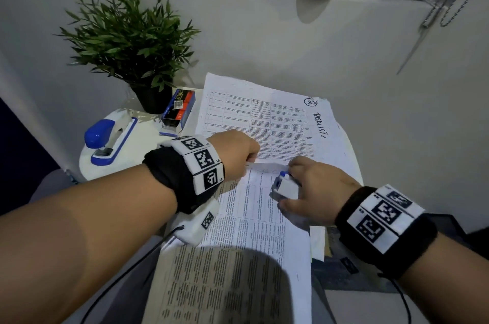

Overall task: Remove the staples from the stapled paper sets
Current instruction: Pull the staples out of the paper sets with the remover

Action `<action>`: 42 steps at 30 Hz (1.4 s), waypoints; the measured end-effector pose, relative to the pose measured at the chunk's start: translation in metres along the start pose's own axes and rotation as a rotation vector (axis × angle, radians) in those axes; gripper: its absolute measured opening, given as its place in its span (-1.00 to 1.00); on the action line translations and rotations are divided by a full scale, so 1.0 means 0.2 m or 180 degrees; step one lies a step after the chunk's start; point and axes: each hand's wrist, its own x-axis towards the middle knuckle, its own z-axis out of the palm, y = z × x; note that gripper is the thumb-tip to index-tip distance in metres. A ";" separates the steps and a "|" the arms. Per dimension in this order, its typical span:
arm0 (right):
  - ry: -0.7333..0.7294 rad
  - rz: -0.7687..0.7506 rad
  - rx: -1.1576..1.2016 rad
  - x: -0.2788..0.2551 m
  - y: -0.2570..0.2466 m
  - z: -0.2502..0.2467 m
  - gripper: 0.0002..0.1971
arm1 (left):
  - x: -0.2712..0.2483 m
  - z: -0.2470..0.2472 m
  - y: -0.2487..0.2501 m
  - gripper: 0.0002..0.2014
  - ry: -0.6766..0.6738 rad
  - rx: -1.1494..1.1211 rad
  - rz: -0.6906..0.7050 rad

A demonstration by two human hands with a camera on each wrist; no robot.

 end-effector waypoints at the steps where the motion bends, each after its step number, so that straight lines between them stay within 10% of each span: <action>1: -0.0012 -0.0105 -0.0145 -0.02 -0.01 0.01 -0.50 | -0.01 0.01 0.00 -0.74 0.0004 0.0065 0.0058; 20: 0.0514 -0.0434 -0.0739 -0.19 -0.10 0.12 -0.41 | -0.24 0.14 0.05 -0.71 0.0338 0.0401 0.0111; 32: 0.1276 -0.0752 -0.0993 -0.22 -0.12 0.18 -0.79 | -0.28 0.20 0.03 -0.44 0.1225 -0.0135 0.0452; 42: 0.1209 -0.0846 -0.1018 -0.26 -0.13 0.27 -0.91 | -0.28 0.28 0.00 -0.76 0.1458 -0.0021 0.0803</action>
